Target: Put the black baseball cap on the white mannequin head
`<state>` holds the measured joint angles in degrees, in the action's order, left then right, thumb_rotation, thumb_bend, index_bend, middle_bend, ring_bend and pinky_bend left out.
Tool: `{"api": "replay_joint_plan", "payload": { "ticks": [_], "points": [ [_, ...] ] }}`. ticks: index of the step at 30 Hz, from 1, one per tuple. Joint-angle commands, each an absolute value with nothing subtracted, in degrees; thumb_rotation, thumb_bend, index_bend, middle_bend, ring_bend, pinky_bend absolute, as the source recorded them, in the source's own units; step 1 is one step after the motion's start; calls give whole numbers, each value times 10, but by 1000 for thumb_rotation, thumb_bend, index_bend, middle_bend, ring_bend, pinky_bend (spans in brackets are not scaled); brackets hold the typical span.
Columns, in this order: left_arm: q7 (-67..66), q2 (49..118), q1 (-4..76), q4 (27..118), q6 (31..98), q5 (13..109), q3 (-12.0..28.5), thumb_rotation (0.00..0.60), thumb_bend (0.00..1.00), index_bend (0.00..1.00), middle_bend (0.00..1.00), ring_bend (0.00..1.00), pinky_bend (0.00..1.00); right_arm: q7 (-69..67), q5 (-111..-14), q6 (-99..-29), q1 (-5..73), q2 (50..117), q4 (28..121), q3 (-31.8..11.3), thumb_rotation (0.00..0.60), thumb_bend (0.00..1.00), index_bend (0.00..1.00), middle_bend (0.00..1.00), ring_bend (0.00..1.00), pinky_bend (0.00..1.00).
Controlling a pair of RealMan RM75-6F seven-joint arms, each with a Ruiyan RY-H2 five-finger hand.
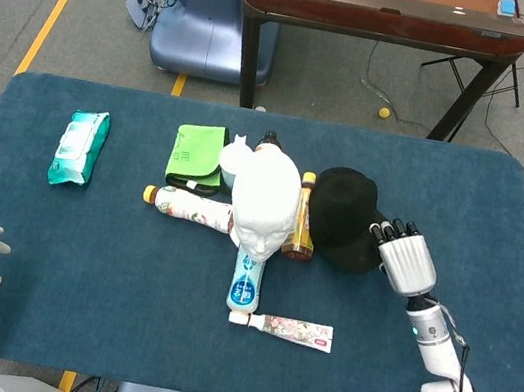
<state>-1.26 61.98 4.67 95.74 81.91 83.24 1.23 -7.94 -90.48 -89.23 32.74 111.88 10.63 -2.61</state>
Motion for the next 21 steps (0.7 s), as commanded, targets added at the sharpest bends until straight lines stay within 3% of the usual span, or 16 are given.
{"api": "replay_joint_plan", "payload": {
  "ticks": [1, 7, 10, 21],
  "points": [
    [-12, 619, 46, 958, 819, 833, 12, 600, 304, 368, 211, 149, 381, -74, -904, -885, 331, 1123, 105, -26, 600, 204, 451, 564, 443, 576],
    [-11, 617, 46, 960, 820, 833, 12, 600, 304, 368, 211, 149, 381, -70, -903, -879, 331, 1123, 102, -24, 600, 211, 577, 564, 444, 576],
    [-13, 617, 46, 961, 820, 834, 11, 600, 305, 368, 212, 150, 381, -68, -902, -875, 330, 1122, 101, -24, 600, 262, 627, 564, 444, 576],
    [-14, 617, 46, 962, 820, 834, 11, 600, 304, 368, 212, 150, 381, -65, -896, -861, 332, 1121, 103, -27, 600, 502, 633, 561, 443, 577]
  ]
}}
